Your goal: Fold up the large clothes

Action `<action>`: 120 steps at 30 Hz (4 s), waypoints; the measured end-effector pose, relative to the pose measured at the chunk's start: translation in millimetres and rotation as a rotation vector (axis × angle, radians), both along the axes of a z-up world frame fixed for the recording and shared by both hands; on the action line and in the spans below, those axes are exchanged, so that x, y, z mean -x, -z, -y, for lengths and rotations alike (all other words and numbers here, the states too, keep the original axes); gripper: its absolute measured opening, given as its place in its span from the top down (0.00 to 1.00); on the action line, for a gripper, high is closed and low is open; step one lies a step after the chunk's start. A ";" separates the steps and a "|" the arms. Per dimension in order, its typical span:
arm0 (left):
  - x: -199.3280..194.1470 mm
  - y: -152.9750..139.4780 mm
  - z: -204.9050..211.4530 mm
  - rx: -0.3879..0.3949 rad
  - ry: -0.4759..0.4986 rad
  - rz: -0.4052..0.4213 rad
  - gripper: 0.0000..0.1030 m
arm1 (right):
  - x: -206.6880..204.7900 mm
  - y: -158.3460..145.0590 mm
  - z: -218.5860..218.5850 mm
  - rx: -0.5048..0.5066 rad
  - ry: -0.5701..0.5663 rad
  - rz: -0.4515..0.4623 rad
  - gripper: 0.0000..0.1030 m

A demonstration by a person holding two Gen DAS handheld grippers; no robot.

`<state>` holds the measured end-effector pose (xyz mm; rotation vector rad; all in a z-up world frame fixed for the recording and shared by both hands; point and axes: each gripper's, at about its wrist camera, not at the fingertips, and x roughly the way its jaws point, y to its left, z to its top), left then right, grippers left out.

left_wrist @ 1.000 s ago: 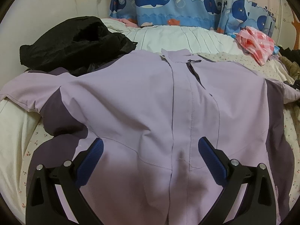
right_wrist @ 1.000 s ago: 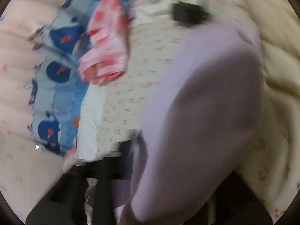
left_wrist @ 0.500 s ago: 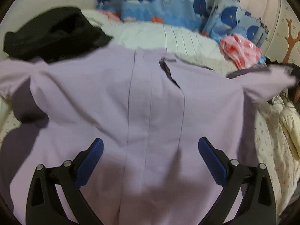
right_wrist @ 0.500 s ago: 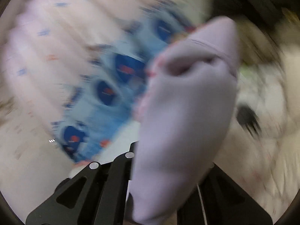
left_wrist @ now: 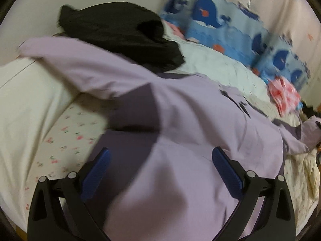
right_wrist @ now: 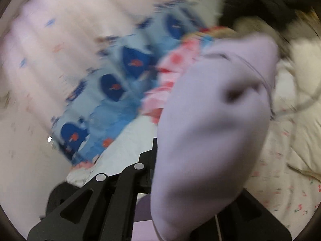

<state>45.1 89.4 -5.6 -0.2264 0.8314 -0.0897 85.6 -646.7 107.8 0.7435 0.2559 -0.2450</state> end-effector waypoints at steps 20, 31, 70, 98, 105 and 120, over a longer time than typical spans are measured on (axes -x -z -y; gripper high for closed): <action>-14.8 -27.3 -169.0 0.166 -0.249 0.038 0.06 | -178.8 55.5 -485.0 0.382 -0.795 -0.281 0.83; -51.0 -26.2 -225.2 0.244 -0.336 0.043 0.06 | -142.5 51.0 -515.2 0.404 -0.922 -0.240 0.43; -160.4 -175.9 -145.0 0.500 -0.072 0.434 0.83 | 20.0 80.1 -337.0 0.038 -0.691 -0.232 0.18; -148.9 -46.9 181.3 0.272 0.630 -0.078 0.36 | 22.2 54.4 -202.2 -0.059 -0.314 -0.195 0.11; -217.7 27.3 71.2 0.144 0.347 -0.243 0.31 | -20.1 141.5 -213.7 -0.128 -0.466 -0.459 0.07; -43.0 39.1 -121.5 0.140 0.193 -0.418 0.10 | 174.1 99.5 -241.8 -0.118 -0.716 -0.618 0.07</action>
